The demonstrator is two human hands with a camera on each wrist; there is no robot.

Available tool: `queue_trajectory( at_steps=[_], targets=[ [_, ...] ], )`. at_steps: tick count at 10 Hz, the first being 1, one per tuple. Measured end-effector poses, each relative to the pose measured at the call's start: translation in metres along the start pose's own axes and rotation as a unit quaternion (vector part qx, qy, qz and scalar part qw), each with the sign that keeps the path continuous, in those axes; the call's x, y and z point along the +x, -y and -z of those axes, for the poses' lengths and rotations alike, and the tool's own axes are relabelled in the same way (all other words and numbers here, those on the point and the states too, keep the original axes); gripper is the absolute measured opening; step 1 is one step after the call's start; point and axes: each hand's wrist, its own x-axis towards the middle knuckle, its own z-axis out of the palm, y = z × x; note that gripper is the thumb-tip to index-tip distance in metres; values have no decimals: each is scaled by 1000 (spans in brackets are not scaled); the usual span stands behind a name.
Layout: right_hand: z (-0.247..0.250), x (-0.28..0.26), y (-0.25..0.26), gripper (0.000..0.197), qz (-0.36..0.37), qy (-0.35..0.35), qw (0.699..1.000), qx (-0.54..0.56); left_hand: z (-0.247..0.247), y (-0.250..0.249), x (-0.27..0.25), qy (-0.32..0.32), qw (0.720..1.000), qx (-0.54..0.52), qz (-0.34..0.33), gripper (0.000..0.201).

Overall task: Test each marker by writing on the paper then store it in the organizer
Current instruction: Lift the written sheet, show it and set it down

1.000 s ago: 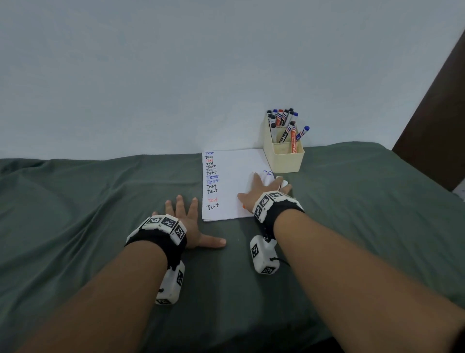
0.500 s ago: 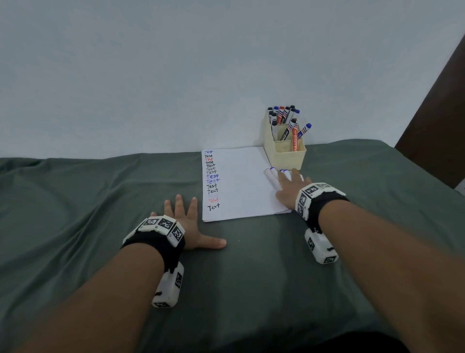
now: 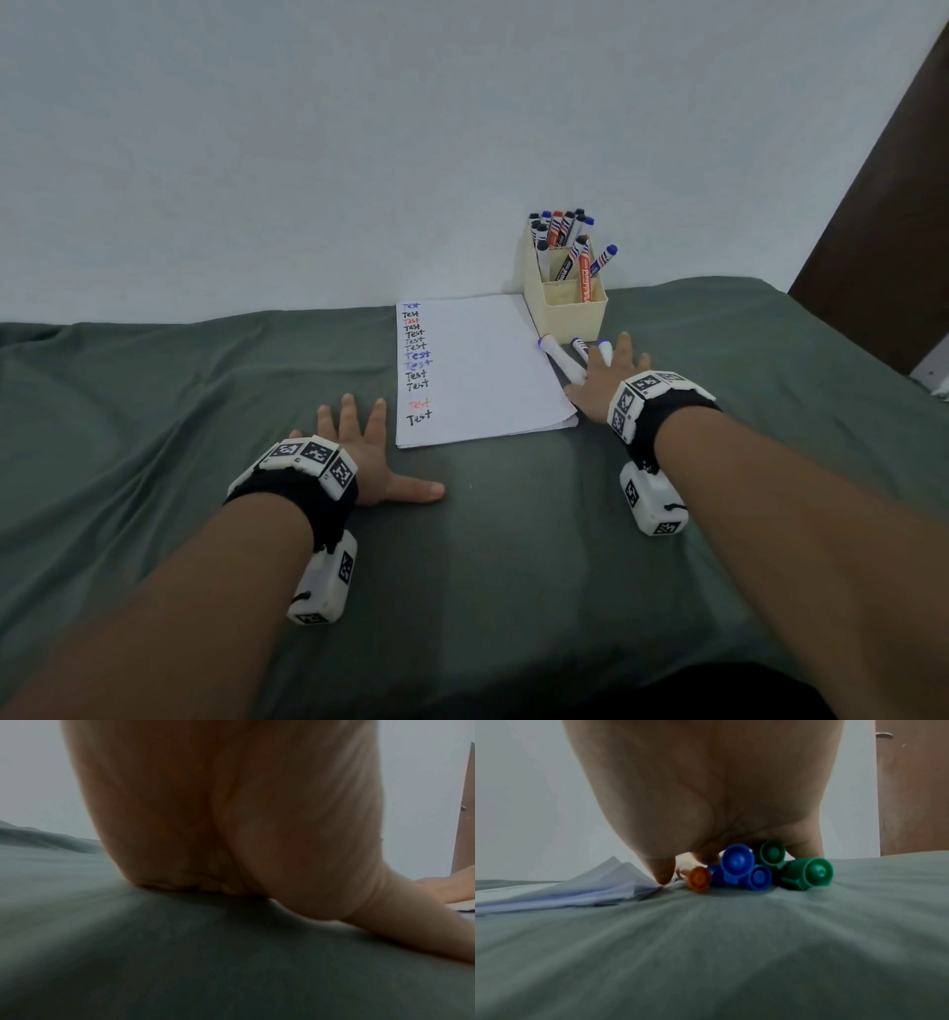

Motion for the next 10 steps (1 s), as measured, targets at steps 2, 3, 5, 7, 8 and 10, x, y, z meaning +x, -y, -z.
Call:
queue_trajectory(
  at_steps=[2, 3, 5, 7, 8, 10],
  targets=[
    [1, 7, -3, 58, 172, -12, 980, -103, 0, 1, 1, 2, 1000, 1, -3, 164],
    [4, 9, 1, 55, 221, -33, 963, -152, 0, 1, 2, 0, 1000, 0, -1, 164],
    [10, 12, 5, 54, 168, 1, 977, -133, -1, 1, 3, -2, 1000, 1, 0, 164],
    [7, 9, 4, 53, 123, -5, 990, -69, -1, 1, 3, -2, 1000, 0, 1, 165],
    [6, 11, 2, 55, 130, 3, 989, -64, 0, 0, 2, 1, 1000, -2, 1, 165],
    [3, 14, 0, 72, 139, 25, 988, -63, 1, 0, -1, 1, 1000, -2, -2, 164]
  ],
)
